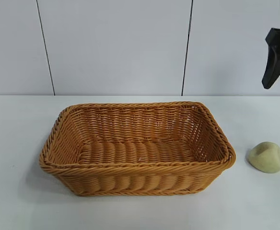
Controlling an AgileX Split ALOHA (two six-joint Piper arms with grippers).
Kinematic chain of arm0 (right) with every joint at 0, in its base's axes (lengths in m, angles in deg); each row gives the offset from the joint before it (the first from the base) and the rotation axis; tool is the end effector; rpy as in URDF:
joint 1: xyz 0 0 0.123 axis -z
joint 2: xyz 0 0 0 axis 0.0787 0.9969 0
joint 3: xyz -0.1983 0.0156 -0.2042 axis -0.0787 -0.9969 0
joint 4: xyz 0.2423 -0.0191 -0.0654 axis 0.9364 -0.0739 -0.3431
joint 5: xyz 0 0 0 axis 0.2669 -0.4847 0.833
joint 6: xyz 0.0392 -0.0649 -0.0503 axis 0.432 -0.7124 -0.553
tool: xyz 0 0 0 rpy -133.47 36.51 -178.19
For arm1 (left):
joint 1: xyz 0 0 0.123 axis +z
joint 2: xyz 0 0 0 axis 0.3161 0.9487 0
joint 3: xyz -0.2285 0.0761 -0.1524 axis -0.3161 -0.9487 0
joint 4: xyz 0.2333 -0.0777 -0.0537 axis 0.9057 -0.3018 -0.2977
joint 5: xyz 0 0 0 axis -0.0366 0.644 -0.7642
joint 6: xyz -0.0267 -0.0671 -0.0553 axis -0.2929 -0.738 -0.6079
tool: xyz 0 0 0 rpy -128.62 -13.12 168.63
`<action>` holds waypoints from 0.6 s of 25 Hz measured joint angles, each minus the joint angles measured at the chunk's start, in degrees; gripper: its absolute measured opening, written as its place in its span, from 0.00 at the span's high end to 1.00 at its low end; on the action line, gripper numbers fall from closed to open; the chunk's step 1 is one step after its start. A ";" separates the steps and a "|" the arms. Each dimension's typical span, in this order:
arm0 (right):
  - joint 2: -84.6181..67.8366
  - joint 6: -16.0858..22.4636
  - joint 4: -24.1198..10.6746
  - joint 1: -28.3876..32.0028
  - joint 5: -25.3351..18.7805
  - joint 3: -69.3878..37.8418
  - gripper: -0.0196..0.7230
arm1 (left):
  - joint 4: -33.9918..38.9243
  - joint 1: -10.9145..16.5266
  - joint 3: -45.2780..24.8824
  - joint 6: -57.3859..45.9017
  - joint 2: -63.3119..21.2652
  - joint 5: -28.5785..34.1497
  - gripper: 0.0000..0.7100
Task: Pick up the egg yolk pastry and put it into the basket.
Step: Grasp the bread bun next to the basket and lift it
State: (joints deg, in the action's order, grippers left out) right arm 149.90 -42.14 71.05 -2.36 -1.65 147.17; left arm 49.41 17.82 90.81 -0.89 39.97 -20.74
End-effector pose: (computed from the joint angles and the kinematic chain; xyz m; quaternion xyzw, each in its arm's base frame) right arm 0.3346 -0.0020 0.2357 0.0749 0.9856 0.0642 0.1377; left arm -0.0053 -0.0052 0.2754 -0.0071 0.8557 -0.0434 0.5156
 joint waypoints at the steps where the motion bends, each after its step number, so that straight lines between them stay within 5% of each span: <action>1: 1.23 0.00 -0.05 0.00 0.13 0.00 0.07 | 0.00 0.00 0.00 0.00 0.00 0.00 0.09; 15: 19.92 0.22 0.05 0.00 7.94 0.06 0.07 | 0.00 0.00 -0.05 0.00 0.00 0.00 0.09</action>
State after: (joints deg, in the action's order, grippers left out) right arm 169.81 -41.92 71.09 -2.36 6.29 147.23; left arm 49.41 17.82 90.77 -0.89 39.97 -20.74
